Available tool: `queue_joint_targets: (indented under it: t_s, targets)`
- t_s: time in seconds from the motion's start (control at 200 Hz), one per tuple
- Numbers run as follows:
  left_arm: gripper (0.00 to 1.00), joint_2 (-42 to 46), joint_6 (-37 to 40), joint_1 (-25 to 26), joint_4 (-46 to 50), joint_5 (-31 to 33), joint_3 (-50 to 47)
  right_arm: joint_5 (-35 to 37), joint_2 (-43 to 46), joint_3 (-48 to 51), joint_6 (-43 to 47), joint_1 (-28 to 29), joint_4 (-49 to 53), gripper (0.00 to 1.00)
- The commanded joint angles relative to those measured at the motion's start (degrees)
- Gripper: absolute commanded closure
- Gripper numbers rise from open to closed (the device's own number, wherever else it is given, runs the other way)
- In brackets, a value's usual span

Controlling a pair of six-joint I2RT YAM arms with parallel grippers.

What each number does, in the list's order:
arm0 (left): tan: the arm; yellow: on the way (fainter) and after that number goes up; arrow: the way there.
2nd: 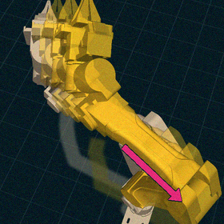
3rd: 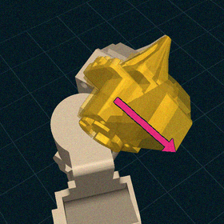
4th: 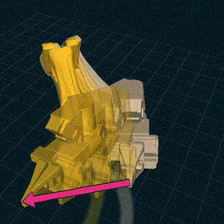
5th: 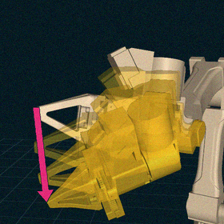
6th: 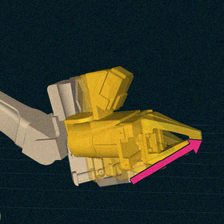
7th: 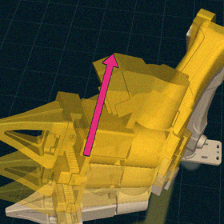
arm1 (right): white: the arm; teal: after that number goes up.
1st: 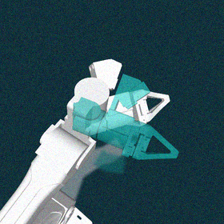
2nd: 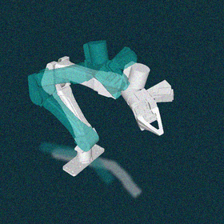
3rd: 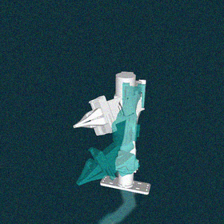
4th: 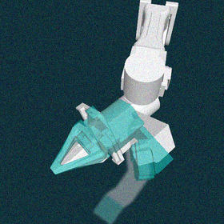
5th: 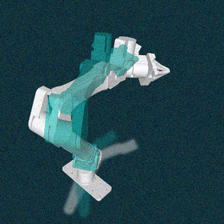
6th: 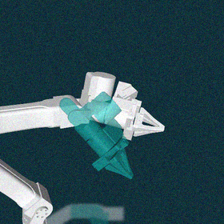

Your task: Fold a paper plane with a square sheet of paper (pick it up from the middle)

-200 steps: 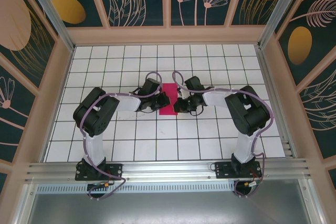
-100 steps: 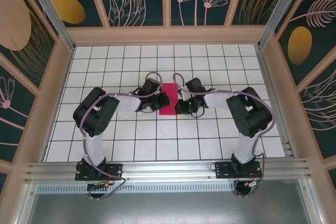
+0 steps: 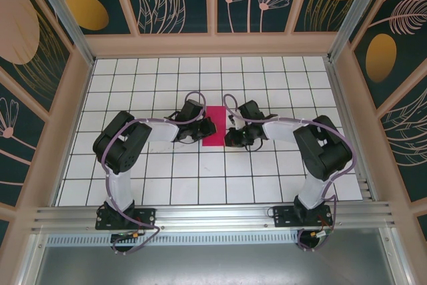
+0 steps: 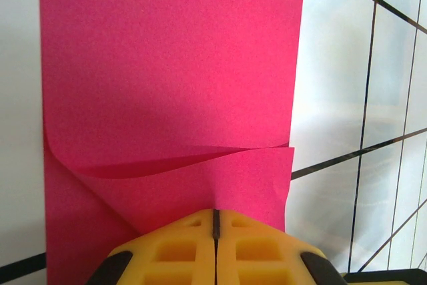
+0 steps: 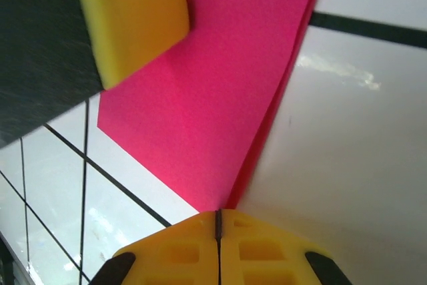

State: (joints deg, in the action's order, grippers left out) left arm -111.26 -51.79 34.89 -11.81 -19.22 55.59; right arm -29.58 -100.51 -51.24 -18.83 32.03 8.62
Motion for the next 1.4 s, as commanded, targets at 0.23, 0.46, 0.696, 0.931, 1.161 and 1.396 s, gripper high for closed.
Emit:
queue_joint_targets:
  t_s: [0.23,0.46,0.696,0.931,1.161,1.396]
  targets:
    - [0.92,-1.7,-0.1,0.0,6.3,3.2,-1.9,-0.6,-3.4,-2.6,-2.0,0.1,-4.0,0.93]
    - [0.92,-1.2,0.1,0.0,6.1,2.6,-1.8,-1.2,-5.0,-1.8,-0.9,0.1,-2.2,0.93]
    - [0.9,1.1,2.0,0.1,2.2,-0.8,-2.2,0.9,-6.6,-0.8,-0.5,0.1,-0.6,0.94]
    - [0.87,4.3,-2.0,0.0,-11.0,-10.1,-6.7,2.7,-7.5,-0.7,-1.5,0.2,-0.1,0.94]
    - [0.89,4.0,-4.1,1.2,-14.4,-9.1,-8.2,3.2,-8.5,-1.5,-0.6,0.3,0.8,0.95]
    - [0.89,2.3,-4.8,1.3,-11.0,-3.9,-7.0,2.8,-8.1,-1.1,-0.1,0.4,1.0,0.95]
